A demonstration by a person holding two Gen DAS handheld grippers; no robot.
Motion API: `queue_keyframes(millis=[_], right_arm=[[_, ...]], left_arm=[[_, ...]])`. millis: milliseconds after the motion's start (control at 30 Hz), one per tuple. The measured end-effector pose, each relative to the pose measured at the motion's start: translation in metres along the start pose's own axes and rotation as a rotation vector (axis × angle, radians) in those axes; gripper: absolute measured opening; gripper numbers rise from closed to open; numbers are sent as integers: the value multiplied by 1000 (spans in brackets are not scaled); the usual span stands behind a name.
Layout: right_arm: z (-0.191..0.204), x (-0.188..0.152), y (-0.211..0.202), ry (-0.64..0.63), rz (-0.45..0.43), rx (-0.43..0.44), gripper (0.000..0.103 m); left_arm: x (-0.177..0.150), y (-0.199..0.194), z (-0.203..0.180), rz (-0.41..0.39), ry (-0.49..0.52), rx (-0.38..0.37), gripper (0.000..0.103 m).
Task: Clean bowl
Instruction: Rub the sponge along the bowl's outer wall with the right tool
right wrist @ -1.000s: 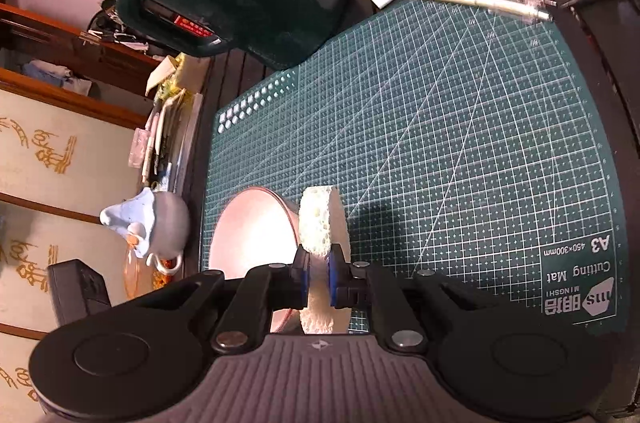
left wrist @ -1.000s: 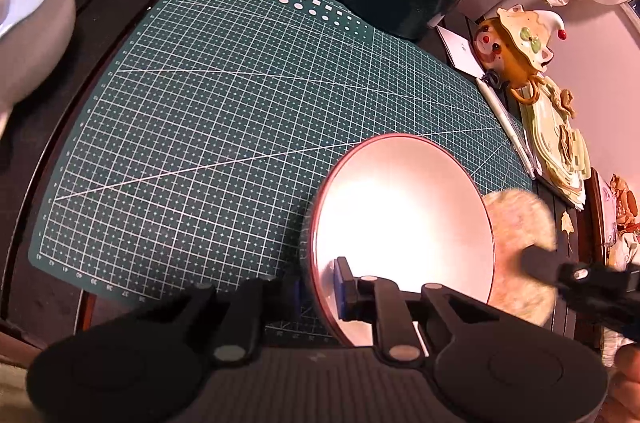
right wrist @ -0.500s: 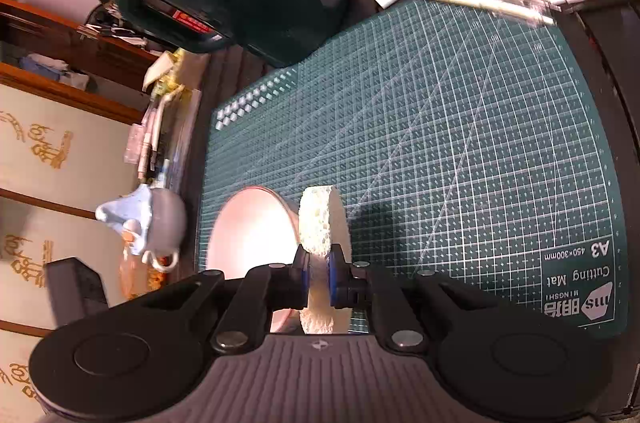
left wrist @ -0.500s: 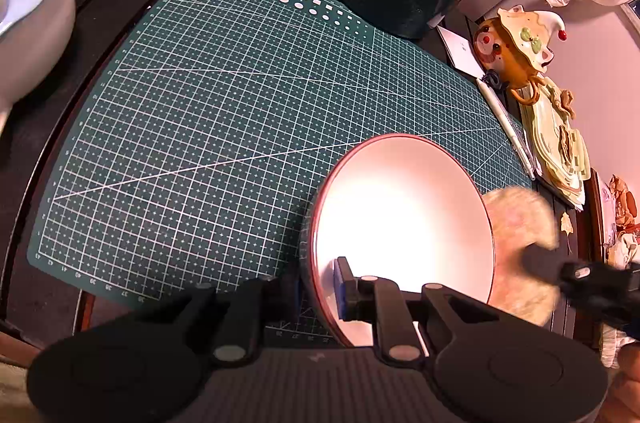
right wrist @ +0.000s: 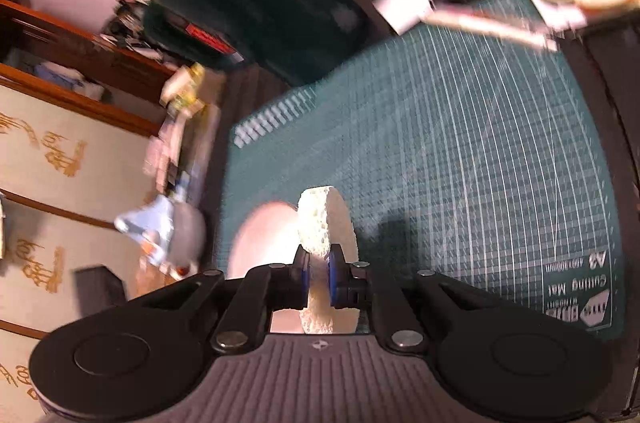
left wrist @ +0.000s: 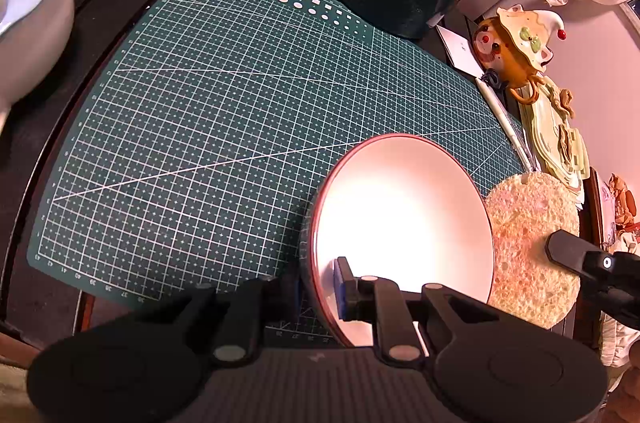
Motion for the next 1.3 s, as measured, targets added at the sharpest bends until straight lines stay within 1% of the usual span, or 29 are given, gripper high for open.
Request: queue_keyframes(millis=[33, 133, 267, 300, 367, 433, 533, 667, 733, 800, 900, 933, 1000, 1100, 1133, 1233, 1300], right_arm=[[1, 0, -2, -3, -7, 5, 9], [-5, 1, 12, 12, 30, -18, 9], [-9, -2, 18, 33, 56, -36, 9], [-7, -2, 13, 27, 43, -30, 9], [4, -2, -6, -5, -10, 1, 9], [9, -2, -10, -24, -27, 6, 9], [7, -3, 0, -22, -6, -8, 9], [-3, -5, 18, 11, 54, -46, 9], [-1, -5, 10, 3, 36, -32, 9], [6, -4, -3, -13, -1, -10, 9], [8, -4, -4, -20, -11, -5, 9], [8, -4, -2, -19, -7, -7, 9], [3, -5, 12, -5, 31, -35, 9], [0, -7, 15, 0, 55, -50, 9], [0, -8, 13, 0, 55, -49, 9], [7, -6, -5, -16, 5, -17, 9], [9, -5, -8, -20, -12, -10, 9]], left_arm=[[2, 1, 1, 1, 0, -1, 16], [2, 1, 1, 0, 1, -1, 16], [1, 1, 1, -2, 3, 0, 16], [1, 1, 1, -2, 4, 1, 16], [1, 1, 1, -2, 4, 1, 16], [2, 2, 1, -1, 5, 1, 16], [2, 3, 1, -2, 5, 0, 16], [3, 3, 2, -2, 5, -1, 16], [3, 4, 2, -2, 6, -1, 16], [3, 4, 2, -1, 6, -2, 16], [4, 3, 2, -1, 10, 0, 16], [4, 3, 2, -1, 10, 0, 16], [4, 4, 2, -2, 10, -1, 16], [3, 4, 2, -2, 10, -1, 16], [3, 4, 2, -1, 11, -1, 16], [3, 4, 2, -1, 12, -1, 16], [3, 4, 3, -1, 12, -2, 16]])
Point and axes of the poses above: each gripper's, at about its wrist camera, not at the fingertips, and y roughly the way its jaws point, z to its left, x to its top, the point moved 2 cm from there along y, roughly the way its jaws point, and after that the axes turned 3 degrees about z, right-handed, at the moved point
